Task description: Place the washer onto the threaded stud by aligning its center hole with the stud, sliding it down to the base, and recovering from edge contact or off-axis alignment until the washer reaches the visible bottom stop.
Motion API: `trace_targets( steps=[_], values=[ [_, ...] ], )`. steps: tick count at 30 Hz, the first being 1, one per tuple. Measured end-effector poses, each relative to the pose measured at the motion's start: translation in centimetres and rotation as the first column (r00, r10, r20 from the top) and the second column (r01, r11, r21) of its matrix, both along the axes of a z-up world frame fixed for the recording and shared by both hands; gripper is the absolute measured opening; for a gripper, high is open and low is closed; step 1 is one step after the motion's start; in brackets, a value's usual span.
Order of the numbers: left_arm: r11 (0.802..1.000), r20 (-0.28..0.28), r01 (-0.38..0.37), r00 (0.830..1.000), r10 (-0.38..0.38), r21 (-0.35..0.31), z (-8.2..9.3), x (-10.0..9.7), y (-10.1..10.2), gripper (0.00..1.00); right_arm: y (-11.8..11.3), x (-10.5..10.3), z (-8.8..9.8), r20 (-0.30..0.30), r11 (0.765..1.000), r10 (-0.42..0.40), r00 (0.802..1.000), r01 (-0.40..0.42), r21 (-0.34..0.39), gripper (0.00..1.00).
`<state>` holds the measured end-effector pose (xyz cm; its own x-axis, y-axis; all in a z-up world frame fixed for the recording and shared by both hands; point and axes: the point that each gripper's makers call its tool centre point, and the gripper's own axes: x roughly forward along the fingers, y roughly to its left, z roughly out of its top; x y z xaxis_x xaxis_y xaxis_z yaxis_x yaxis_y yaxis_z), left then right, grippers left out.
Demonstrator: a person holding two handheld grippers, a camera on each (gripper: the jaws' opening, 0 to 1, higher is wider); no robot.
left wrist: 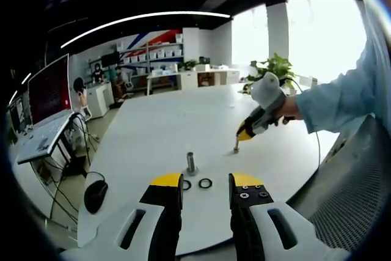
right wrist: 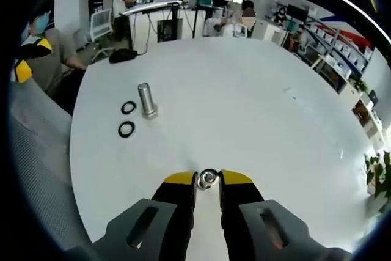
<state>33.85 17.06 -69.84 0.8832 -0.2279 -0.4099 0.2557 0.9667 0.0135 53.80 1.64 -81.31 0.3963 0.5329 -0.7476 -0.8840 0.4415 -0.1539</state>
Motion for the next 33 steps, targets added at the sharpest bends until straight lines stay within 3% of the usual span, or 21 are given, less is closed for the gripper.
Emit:
trace_targets(
  steps=[5,15,33],
  values=[
    [1.0,0.0,0.001,1.0,-0.001,0.0,0.0,0.0,0.0,0.28,-0.2,0.1,-0.8,-0.015,1.0,0.0,1.0,-0.001,-0.02,0.15],
    [1.0,0.0,0.001,1.0,-0.001,-0.002,0.0,0.0,0.0,0.28,-0.3,0.2,-1.2,-0.087,0.998,-0.048,0.995,0.051,0.028,0.19],
    [1.0,-0.001,0.0,1.0,0.0,0.0,0.0,0.0,0.0,0.28,-0.2,0.2,-0.6,-0.071,0.998,-0.045,0.996,0.047,0.034,0.15]
  ],
)
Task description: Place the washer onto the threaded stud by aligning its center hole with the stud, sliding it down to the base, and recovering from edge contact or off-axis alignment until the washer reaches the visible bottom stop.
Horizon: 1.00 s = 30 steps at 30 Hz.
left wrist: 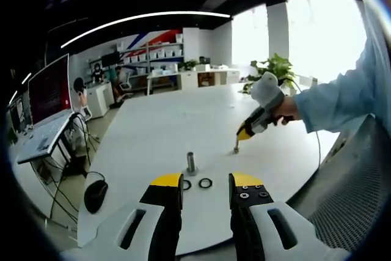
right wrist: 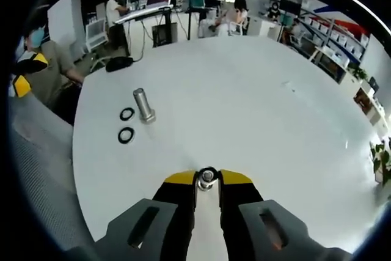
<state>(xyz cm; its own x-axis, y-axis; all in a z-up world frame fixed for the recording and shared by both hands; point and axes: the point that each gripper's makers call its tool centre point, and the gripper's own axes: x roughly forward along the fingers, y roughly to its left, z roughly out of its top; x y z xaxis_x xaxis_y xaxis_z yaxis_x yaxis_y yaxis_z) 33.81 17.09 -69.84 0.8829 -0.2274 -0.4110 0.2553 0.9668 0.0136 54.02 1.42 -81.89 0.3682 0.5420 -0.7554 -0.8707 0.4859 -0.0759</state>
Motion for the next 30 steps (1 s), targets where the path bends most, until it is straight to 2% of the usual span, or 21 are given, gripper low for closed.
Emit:
trace_targets(
  steps=[8,18,23,30],
  values=[
    [1.0,0.001,0.0,1.0,0.0,0.0,0.0,0.0,0.0,0.28,0.1,0.0,-0.3,0.004,0.999,0.018,1.0,-0.018,-0.035,0.15],
    [1.0,-0.002,0.0,1.0,0.0,0.0,0.0,0.0,0.0,0.27,0.2,-0.2,-0.2,0.008,0.999,0.03,1.0,-0.03,-0.037,0.16],
    [1.0,-0.001,0.002,1.0,-0.002,0.0,0.0,0.0,0.0,0.27,-0.2,-0.4,0.3,0.012,0.999,0.026,1.0,-0.025,-0.031,0.16],
    [1.0,0.001,0.002,1.0,-0.002,-0.001,0.0,0.1,0.0,0.27,-0.9,-0.5,2.0,0.024,1.0,-0.002,1.0,0.001,0.015,0.17]
  ],
)
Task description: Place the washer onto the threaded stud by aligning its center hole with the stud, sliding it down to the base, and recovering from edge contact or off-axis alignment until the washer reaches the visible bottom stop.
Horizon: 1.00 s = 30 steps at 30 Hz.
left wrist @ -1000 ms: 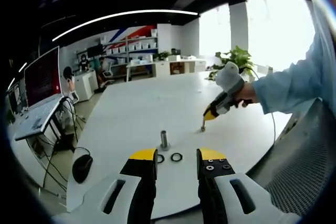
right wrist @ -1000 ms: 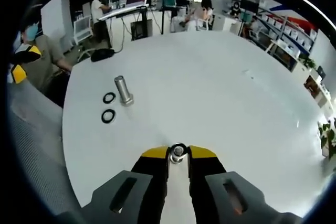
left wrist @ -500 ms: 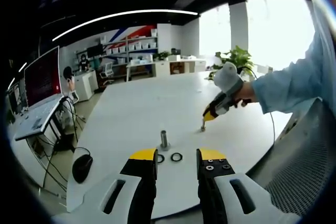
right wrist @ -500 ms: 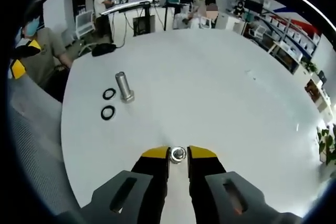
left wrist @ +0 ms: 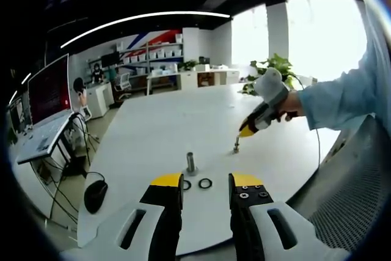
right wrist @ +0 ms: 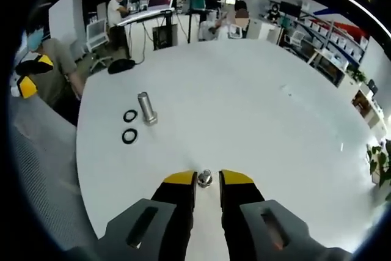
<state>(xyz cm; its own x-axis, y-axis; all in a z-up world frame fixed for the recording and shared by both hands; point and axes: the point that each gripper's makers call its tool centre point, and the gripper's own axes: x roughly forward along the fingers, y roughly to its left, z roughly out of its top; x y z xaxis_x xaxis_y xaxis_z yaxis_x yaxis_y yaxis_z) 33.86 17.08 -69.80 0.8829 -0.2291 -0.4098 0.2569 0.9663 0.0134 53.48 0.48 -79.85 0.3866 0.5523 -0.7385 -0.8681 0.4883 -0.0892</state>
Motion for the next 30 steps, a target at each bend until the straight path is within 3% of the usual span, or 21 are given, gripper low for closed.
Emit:
trace_targets(
  steps=[13,30],
  values=[
    [1.0,-0.001,0.002,1.0,-0.002,0.003,0.0,0.0,0.0,0.28,-1.6,-1.1,3.9,0.032,0.994,-0.052,0.998,0.049,0.096,0.17],
    [1.0,0.0,0.009,1.0,-0.009,0.009,-0.2,-0.3,-0.1,0.28,-5.0,-4.8,8.7,-0.004,0.961,-0.149,0.989,0.146,0.236,0.18]
  ],
)
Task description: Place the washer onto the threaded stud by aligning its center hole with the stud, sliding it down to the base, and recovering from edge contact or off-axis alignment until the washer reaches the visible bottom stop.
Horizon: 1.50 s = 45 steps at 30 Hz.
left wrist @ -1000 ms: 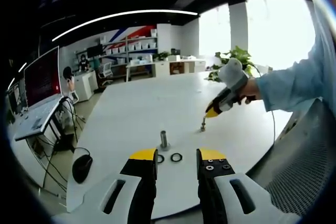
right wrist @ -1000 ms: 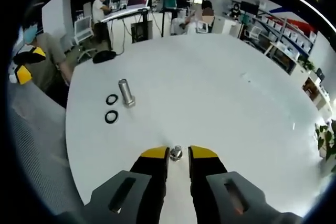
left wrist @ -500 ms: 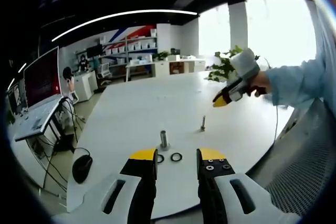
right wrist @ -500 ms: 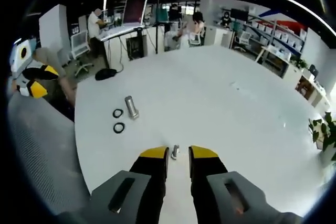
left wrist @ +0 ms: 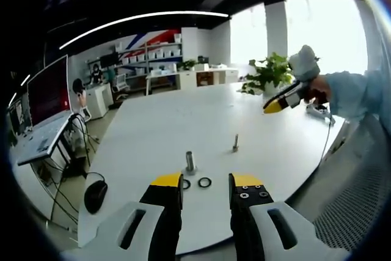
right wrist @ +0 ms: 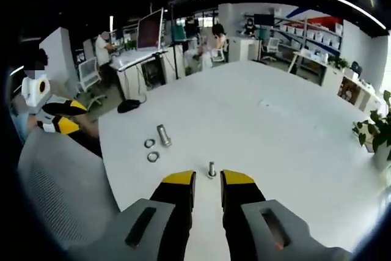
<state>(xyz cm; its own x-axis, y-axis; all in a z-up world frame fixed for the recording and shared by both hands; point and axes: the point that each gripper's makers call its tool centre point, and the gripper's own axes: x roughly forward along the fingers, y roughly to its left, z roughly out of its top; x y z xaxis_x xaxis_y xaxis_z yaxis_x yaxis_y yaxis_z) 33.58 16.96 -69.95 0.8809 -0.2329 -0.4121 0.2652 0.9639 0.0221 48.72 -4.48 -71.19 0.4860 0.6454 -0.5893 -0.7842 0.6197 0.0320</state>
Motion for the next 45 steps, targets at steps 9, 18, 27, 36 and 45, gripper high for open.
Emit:
trace_targets(
  steps=[9,18,27,36,45],
  values=[
    [1.0,0.005,0.011,1.0,-0.011,0.004,0.1,-0.2,-0.4,0.28,-1.8,-2.7,2.4,0.017,0.999,-0.029,0.999,0.029,0.041,0.18],
    [1.0,0.01,0.017,1.0,-0.017,0.009,0.1,-0.4,-0.5,0.28,-4.5,-5.6,3.2,0.018,0.994,-0.08,0.997,0.079,0.08,0.18],
    [0.999,-0.005,0.034,0.999,-0.034,0.014,-0.1,-0.7,-0.6,0.28,-6.6,-9.0,2.8,-0.002,0.984,-0.137,0.991,0.136,0.112,0.2],
    [0.998,-0.024,0.052,0.998,-0.051,0.028,-0.5,-0.9,-0.8,0.28,-8.5,-11.5,2.0,-0.011,0.97,-0.188,0.982,0.187,0.154,0.22],
    [0.997,-0.044,0.066,0.997,-0.064,0.04,-0.8,-1.2,-0.9,0.28,-8.4,-13.4,1.5,0.007,0.96,-0.227,0.974,0.223,0.17,0.24]
  ],
)
